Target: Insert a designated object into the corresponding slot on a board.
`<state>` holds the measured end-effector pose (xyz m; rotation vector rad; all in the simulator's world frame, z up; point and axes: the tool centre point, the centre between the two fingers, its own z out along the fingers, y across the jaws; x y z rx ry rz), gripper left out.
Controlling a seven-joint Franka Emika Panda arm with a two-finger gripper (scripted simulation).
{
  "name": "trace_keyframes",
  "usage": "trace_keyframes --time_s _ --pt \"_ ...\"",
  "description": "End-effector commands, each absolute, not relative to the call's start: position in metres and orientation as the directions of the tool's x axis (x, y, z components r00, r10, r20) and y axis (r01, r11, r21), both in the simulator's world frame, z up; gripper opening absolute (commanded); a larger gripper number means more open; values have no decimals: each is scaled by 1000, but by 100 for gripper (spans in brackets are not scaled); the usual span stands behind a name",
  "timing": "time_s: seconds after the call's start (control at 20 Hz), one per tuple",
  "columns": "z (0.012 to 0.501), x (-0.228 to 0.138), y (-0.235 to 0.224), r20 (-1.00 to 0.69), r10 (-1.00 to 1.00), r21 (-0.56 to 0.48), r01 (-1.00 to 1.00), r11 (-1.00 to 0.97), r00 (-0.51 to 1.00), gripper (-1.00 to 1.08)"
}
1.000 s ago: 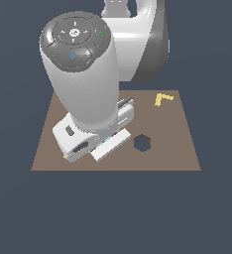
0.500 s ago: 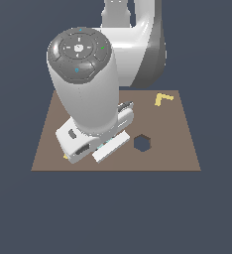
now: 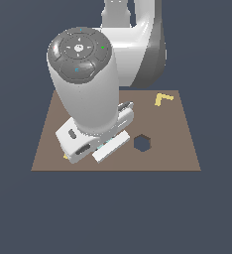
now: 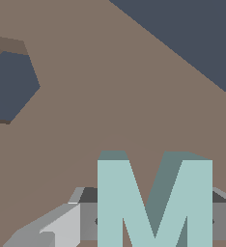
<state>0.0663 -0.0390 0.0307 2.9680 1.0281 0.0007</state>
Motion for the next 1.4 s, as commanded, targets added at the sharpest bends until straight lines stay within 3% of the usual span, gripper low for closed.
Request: trace_keyframes --time_s 0.0,0.7,1.35 --pt "31 66 -38 0 626 1 626 -780 780 -100" --pt "33 51 -24 0 806 1 806 -591 591 -100" --pt "37 13 -10 0 993 1 993 -119 119 -100"
